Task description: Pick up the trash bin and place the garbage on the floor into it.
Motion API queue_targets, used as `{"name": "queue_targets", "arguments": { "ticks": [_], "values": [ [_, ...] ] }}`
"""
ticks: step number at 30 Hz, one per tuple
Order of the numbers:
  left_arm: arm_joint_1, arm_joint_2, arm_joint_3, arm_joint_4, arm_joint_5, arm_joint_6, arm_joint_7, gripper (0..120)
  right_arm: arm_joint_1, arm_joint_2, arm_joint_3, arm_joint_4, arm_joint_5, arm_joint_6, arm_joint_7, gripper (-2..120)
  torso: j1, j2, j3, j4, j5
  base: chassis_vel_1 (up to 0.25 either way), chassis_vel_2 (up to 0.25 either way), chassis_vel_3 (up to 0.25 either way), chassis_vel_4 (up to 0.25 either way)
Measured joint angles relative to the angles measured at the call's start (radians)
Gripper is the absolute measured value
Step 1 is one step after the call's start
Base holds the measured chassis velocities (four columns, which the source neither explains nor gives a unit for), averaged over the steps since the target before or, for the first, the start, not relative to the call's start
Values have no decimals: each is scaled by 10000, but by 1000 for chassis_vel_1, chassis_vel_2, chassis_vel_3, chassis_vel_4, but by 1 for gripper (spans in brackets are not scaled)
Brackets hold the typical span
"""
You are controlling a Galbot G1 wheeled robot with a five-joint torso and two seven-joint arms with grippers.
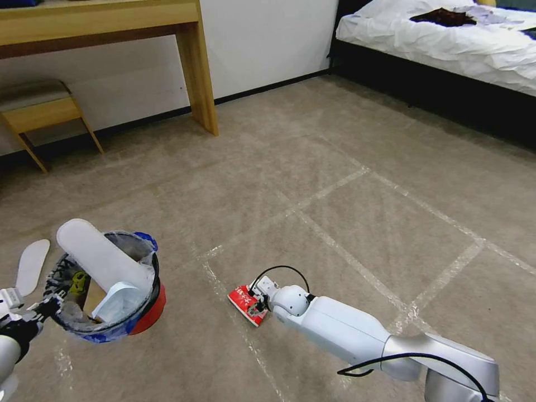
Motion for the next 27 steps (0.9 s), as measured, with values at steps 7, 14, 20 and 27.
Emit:
{"name": "queue_targets", "arguments": {
  "ticks": [7, 14, 20, 27],
  "values": [
    [12, -29, 1, 7, 4, -14, 16, 0, -101, 347, 96, -759, -273, 636, -34, 80, 0, 0, -1, 1, 1, 0, 0, 0, 0],
    [-13, -57, 46, 12, 23, -29, 25, 0, -179, 489, 175, -1038, -422, 1010, -172, 54, 0, 0, -1, 0, 1, 0, 0, 0, 0],
    [-37, -59, 89, -1, 32, -38, 27, 0, -254, 498, 262, -1162, -529, 1212, -220, 30, 0, 0, -1, 0, 1, 0, 0, 0, 0],
    [-59, -110, 162, -8, 84, -63, 27, 0, -313, 427, 314, -1114, -565, 1415, -231, 6, 0, 0, -1, 0, 1, 0, 0, 0, 0]
  ]
}}
